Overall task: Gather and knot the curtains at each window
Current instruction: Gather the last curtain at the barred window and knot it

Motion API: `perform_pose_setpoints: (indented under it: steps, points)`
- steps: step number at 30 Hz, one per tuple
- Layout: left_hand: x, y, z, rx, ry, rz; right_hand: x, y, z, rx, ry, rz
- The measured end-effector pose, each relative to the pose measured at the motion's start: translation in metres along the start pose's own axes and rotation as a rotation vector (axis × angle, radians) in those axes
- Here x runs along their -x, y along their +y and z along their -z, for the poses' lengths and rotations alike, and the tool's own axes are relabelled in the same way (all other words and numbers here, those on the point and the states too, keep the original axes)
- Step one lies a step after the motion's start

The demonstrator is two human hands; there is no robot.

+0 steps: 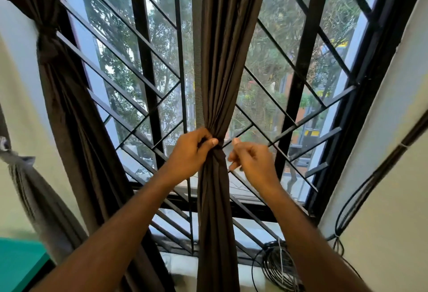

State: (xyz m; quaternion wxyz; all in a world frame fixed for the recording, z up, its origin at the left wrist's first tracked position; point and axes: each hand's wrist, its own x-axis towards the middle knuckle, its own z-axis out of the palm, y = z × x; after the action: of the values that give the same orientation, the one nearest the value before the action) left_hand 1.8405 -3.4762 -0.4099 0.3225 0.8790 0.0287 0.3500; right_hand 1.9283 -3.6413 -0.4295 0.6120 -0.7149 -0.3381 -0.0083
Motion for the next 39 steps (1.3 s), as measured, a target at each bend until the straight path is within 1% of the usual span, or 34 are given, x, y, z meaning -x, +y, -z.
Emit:
perform_pose_setpoints:
  steps: [2, 4, 6, 8, 10, 12, 15, 16, 19, 20, 23, 26, 28, 32, 36, 39]
  points:
    - [-0.003, 0.002, 0.001, 0.109, -0.030, 0.073, 0.006, -0.004, -0.006, 0.084, -0.137, -0.030]
    - [-0.001, 0.008, -0.001, 0.226, -0.048, 0.132, 0.007, -0.005, -0.010, 0.144, -0.202, -0.038]
    - [0.001, 0.012, -0.004, 0.390, -0.035, 0.226, 0.006, -0.006, -0.013, 0.181, -0.191, -0.010]
    - [0.003, 0.015, -0.007, 0.540, -0.037, 0.305, 0.006, -0.005, -0.013, 0.198, -0.128, 0.043]
    - [0.004, 0.016, -0.008, 0.594, -0.053, 0.344, 0.008, -0.001, -0.013, 0.198, -0.092, 0.076]
    - [0.006, 0.016, -0.010, 0.630, -0.052, 0.363, 0.013, -0.001, -0.013, 0.196, -0.103, 0.119]
    - [0.009, 0.012, -0.012, 0.728, -0.011, 0.371, 0.017, -0.004, -0.014, 0.415, -0.056, 0.297]
    - [0.011, 0.009, -0.013, 0.772, -0.015, 0.366, 0.016, -0.004, -0.014, 0.436, -0.040, 0.319]
    - [0.016, 0.004, -0.018, 0.926, -0.033, 0.329, 0.015, -0.001, -0.012, 0.335, -0.035, 0.318]
    - [0.018, 0.004, -0.020, 0.932, -0.001, 0.324, 0.015, 0.000, -0.011, 0.341, -0.035, 0.338]
    - [0.013, 0.011, -0.027, 0.848, 0.134, 0.353, 0.013, 0.006, -0.009, 0.396, -0.009, 0.410]
    - [-0.008, 0.021, -0.028, 0.787, 0.291, 0.379, 0.013, 0.020, -0.007, 0.477, 0.034, 0.433]
    - [-0.025, 0.025, -0.029, 0.750, 0.356, 0.385, 0.019, 0.029, -0.009, 0.506, 0.047, 0.432]
    - [-0.041, 0.025, -0.043, 0.712, 0.360, 0.440, 0.030, 0.043, -0.011, 0.526, 0.051, 0.407]
    - [-0.039, 0.022, -0.050, 0.639, 0.329, 0.404, 0.034, 0.049, -0.004, 0.567, 0.053, 0.398]
    - [-0.037, 0.021, -0.043, 0.607, 0.216, 0.350, 0.033, 0.051, 0.000, 0.603, 0.101, 0.376]
